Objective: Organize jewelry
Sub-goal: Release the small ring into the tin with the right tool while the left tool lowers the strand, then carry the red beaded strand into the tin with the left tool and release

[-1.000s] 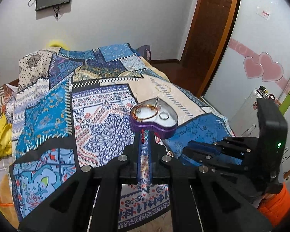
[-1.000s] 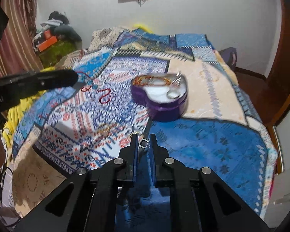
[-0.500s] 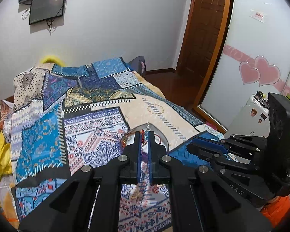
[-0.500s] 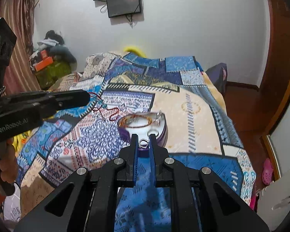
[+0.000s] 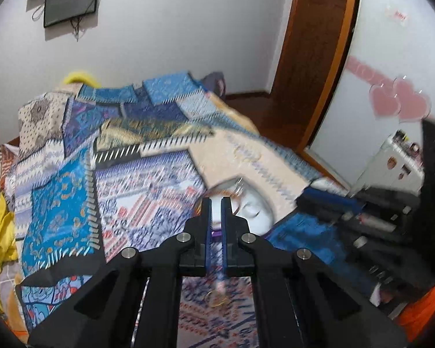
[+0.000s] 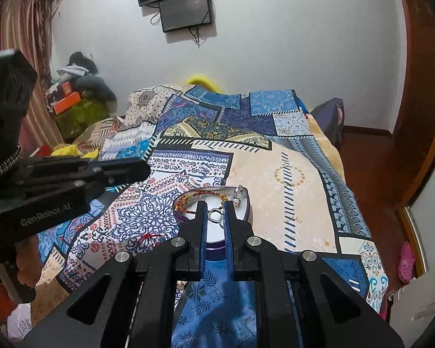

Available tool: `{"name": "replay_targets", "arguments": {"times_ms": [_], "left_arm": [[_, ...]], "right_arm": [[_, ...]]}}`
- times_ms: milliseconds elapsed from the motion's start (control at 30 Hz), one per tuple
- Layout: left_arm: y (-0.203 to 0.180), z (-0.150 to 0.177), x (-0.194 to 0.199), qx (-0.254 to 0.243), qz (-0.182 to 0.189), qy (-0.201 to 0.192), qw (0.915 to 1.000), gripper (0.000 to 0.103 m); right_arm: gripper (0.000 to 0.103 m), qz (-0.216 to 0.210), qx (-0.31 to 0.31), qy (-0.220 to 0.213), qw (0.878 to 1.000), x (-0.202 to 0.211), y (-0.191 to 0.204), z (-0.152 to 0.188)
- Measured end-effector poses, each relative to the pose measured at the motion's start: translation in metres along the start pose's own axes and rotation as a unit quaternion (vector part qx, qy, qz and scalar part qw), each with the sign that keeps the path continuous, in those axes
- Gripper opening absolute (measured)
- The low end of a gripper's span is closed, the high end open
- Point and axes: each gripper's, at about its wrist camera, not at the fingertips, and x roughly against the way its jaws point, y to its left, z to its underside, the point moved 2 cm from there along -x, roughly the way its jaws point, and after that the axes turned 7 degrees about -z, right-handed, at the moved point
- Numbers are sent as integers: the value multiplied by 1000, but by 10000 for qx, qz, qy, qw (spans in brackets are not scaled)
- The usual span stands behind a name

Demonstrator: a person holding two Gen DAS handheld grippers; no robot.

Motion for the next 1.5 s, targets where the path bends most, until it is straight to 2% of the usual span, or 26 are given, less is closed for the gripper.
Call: {"name": "replay_targets", "arguments": {"times_ms": [100,267,367,467,600,833,900,967,1233,1500], "left_arm": [[7,16,-21,-48,-53,488,9988,14],[9,42,-40,-169,-86,973,9951,22],[6,51,-48,-156,17,1173,9930,36],[1,55,-53,-162,131,1279,9916,38],[-5,56,-61,-120,248,1366,9902,46],[-13,55,-64,-250,236,1319,9907,45],[-12,56,-62,-237,263,1299,9909,23],[-10,56,-63,-208,260,1294,9910,14],[-2,50,-46,-88,135,1021,9946,13],[0,14,-16,-37,173,451,9988,14]], "right_arm": [[10,-15,-20,47,10000,-2,-2,3],[10,-53,-62,116,9999,-6,-5,7],[10,-58,-75,149,9998,-8,-6,9],[10,-63,-104,179,9998,-9,-8,10],[10,-65,-121,214,9997,-9,-9,13],[10,-65,-129,203,9997,-6,-10,14],[10,-64,-134,196,9997,-5,-11,14],[10,-60,-132,197,9997,-6,-11,14],[10,-43,-94,161,9998,-5,-13,11],[10,-73,-122,132,9998,-11,-14,5]]}}
